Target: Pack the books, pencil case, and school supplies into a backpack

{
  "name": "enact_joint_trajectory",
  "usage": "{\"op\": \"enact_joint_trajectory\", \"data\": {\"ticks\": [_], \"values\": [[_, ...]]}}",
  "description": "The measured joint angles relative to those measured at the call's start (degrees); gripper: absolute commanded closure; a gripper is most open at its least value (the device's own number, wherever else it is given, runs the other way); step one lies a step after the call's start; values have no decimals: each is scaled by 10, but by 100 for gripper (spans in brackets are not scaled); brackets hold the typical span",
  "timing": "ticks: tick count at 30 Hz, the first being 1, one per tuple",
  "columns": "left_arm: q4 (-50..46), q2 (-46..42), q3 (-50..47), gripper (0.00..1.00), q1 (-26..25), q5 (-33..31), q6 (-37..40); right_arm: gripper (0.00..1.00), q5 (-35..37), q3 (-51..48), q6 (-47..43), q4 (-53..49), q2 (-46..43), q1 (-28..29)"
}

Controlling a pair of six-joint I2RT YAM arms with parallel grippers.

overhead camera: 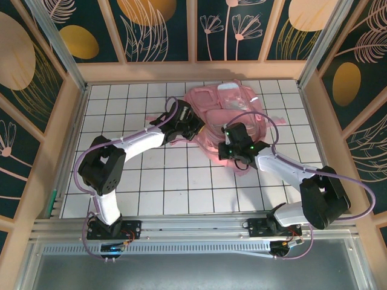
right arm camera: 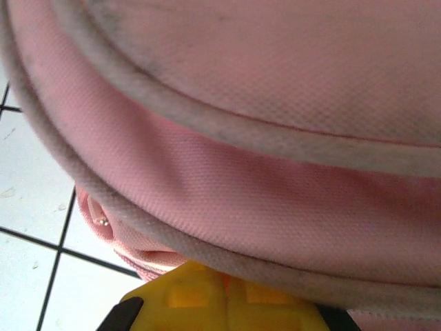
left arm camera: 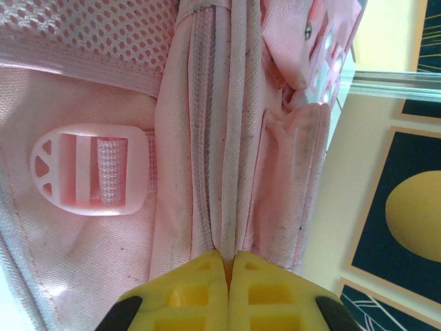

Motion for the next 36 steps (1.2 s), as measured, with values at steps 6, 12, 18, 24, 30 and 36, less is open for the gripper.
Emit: {"op": "enact_joint_trajectory", "data": {"ticks": [6,12,18,24,30,36], "values": [[4,-17,-24,100,11,0,8,100,-31,0,-7,-3,-18,-10],[3,-23,-29,100,30,20,28,100,-120,0,-52,-2,-35,-33],[-37,5,10,100,49,64,86,100,-195,0,-88,-1,-35,-39],[-87,59,67,83,78,127,159,100,-217,1,-106,17,-26,-19],[-83,47,51,58,103,90,179,100,-269,1,-104,35,7,6],[-72,-50,-44,57,75,57,151,100,-294,8,-106,35,21,12]]}}
